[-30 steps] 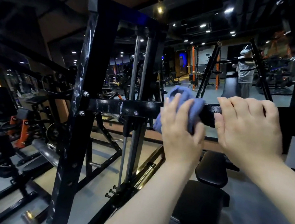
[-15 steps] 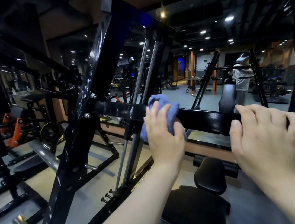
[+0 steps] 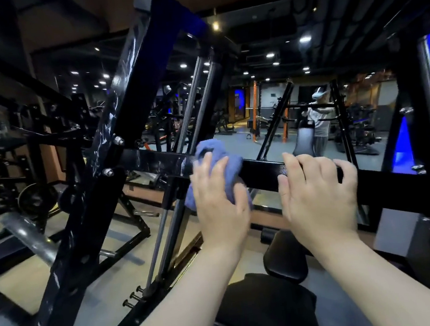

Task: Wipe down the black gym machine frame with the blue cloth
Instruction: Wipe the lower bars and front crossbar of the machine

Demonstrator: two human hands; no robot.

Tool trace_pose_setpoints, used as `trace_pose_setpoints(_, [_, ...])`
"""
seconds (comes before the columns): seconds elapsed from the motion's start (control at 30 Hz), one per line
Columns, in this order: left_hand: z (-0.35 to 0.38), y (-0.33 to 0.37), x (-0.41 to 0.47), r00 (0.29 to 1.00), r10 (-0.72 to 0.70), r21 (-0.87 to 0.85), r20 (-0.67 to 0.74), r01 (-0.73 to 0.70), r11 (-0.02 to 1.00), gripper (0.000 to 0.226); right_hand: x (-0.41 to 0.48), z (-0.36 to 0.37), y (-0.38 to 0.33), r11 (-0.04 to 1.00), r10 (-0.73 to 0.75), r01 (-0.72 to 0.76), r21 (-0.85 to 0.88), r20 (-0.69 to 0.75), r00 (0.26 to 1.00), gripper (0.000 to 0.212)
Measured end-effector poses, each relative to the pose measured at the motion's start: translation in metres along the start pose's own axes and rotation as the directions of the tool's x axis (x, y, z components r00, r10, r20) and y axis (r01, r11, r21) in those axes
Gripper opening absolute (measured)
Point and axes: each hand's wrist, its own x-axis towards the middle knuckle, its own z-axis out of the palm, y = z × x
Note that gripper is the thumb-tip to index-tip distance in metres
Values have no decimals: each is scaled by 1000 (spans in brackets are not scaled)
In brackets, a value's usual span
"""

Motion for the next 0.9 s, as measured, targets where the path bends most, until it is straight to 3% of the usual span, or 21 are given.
trace_pose_setpoints(0.1, [-1, -11, -2, 941, 316, -2, 122, -318, 948, 47, -1, 0, -1, 1000, 3, -3, -8, -7, 1000, 44])
trace_pose_setpoints(0.13, [-5, -19, 2, 926, 355, -6, 125, -357, 934, 46, -1, 0, 0, 1000, -6, 6, -9, -3, 1000, 44])
trace_pose_setpoints(0.2, [-11, -31, 10, 960, 264, -23, 94, -263, 965, 47, -1, -1, 2, 1000, -22, 22, -1, 13, 1000, 47])
trace_pose_setpoints(0.27, [-13, -32, 17, 1000, 22, -106, -20, -24, 994, 48, -2, -1, 2, 1000, -31, 31, 8, 28, 999, 50])
trace_pose_setpoints(0.33, [-6, -22, 18, 984, -143, -131, -109, 129, 983, 48, -3, -1, 1, 999, -33, 33, 12, 31, 999, 52])
trace_pose_setpoints(0.37, [-1, -15, 16, 981, -152, -109, -117, 139, 984, 48, -3, 0, 1, 999, -29, 29, 16, 25, 999, 52])
trace_pose_setpoints(0.47, [8, 1, 2, 997, 70, -67, -11, -71, 995, 51, -2, 1, 1, 1000, -14, 14, 25, -9, 1000, 50])
trace_pose_setpoints(0.53, [6, -4, -1, 944, 318, -43, 83, -315, 948, 47, -4, 1, 1, 1000, -16, 17, 20, -12, 1000, 49])
trace_pose_setpoints(0.6, [-2, -20, 9, 894, 435, -28, 109, -435, 900, 42, -4, 0, 2, 999, -26, 26, 19, -12, 1000, 49])
trace_pose_setpoints(0.67, [-14, -38, 20, 939, 335, -35, 74, -333, 942, 44, -3, -1, 2, 999, -26, 27, 33, -13, 1000, 49])
trace_pose_setpoints(0.73, [-23, -47, 32, 999, 30, -131, -42, -35, 991, 46, -3, -1, 1, 999, -19, 20, 43, -18, 1000, 49])
trace_pose_setpoints(0.8, [-24, -47, 44, 966, -198, -212, -167, 161, 964, 44, -2, -1, -1, 999, -8, 10, 50, -26, 1000, 49])
trace_pose_setpoints(0.9, [-15, -32, 45, 963, -199, -137, -180, 176, 975, 43, -2, -1, -2, 999, 10, -8, 48, -29, 1000, 48])
